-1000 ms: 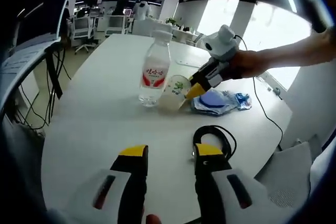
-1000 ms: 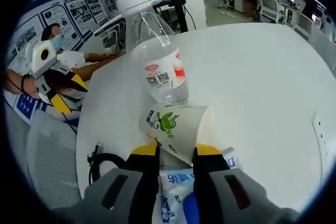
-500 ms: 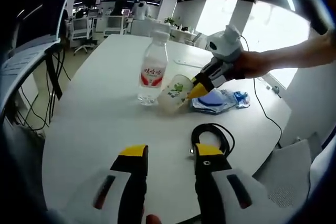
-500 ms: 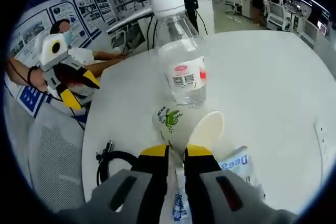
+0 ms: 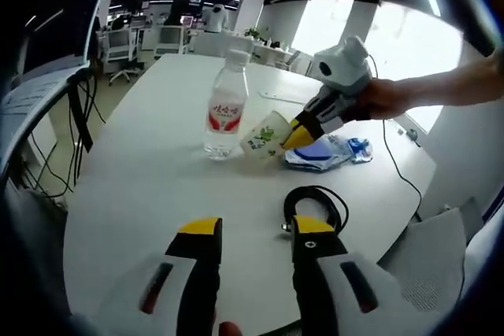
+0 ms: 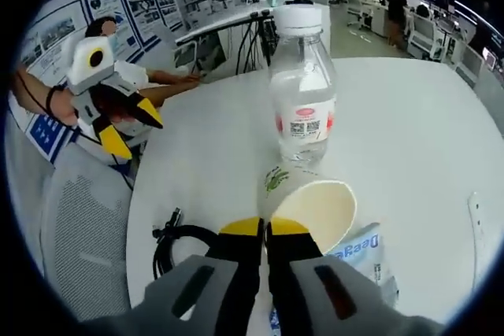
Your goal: Arrange the tabletop items into an orderly group along one side of the table until the central work area is clear of visible clutter.
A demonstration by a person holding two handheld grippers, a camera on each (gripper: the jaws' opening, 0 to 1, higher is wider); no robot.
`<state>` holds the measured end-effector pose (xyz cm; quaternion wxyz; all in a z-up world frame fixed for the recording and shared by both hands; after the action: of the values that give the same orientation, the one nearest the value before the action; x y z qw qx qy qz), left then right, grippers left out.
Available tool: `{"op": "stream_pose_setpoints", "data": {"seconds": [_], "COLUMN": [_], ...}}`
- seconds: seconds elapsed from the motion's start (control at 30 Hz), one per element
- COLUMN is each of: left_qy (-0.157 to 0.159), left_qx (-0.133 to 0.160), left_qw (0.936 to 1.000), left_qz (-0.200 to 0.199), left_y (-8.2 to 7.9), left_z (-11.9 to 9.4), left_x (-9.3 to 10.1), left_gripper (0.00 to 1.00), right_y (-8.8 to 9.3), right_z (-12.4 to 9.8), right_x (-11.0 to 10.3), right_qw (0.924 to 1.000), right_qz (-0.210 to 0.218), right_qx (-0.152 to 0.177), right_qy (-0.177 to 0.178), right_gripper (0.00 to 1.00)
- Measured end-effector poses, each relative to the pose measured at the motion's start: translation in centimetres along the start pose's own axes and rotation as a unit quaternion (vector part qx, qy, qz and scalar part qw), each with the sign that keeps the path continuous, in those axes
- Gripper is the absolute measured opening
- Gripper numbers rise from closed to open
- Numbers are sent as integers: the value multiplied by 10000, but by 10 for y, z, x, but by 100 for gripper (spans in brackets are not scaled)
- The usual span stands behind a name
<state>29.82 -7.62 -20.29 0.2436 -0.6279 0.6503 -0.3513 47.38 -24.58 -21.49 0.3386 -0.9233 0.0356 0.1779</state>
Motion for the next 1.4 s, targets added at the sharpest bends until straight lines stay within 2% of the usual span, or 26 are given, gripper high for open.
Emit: {"op": "stream_pose_setpoints", "data": {"seconds": [0.17, 0.27, 0.4, 0.67, 0.8, 0.93, 1.0, 1.4], "left_qy": [23, 46, 69, 77, 66, 55, 58, 39], "left_qx": [22, -12, -21, -21, -8, 4, 2, 9], "left_qw": [10000, 10000, 10000, 10000, 10000, 10000, 10000, 10000], "left_qz": [-2, 49, 43, 39, 43, 7, -10, -8], "left_y": [0, 2, 4, 4, 3, 3, 3, 3], "left_z": [-1, 0, 0, 0, 0, 1, 1, 0], "left_x": [1, 3, 5, 5, 4, 3, 3, 1], "left_gripper": [34, 34, 34, 34, 34, 34, 34, 34], "right_y": [-3, -2, -3, -9, -12, -16, -18, -26], "right_z": [-4, -5, -2, 3, 4, 6, 7, 11], "right_x": [3, 7, 8, 11, 13, 14, 15, 15], "right_qw": [9994, 9958, 9920, 9775, 9652, 9562, 9542, 9564], "right_qz": [-193, -562, -788, -1383, -1737, -1981, -2029, -2020], "right_qx": [-236, -651, -907, -1474, -1822, -2021, -2060, -1959], "right_qy": [152, 324, 397, 599, 713, 745, 764, 776], "right_gripper": [0, 0, 0, 0, 0, 0, 0, 3]}}
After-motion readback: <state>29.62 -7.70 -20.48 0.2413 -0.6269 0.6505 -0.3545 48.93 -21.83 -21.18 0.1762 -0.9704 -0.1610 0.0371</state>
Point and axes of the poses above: the point that each gripper's makers call its tool centre point, and the gripper's own axes: z roughly forward along the fingers, x roughly to its right, y roughly out of its underside, the point moved 8 cm from there along -z, roughly backward along the fingers, and after that the axes turned 15 degrees about -y, right-handed, at the moved point
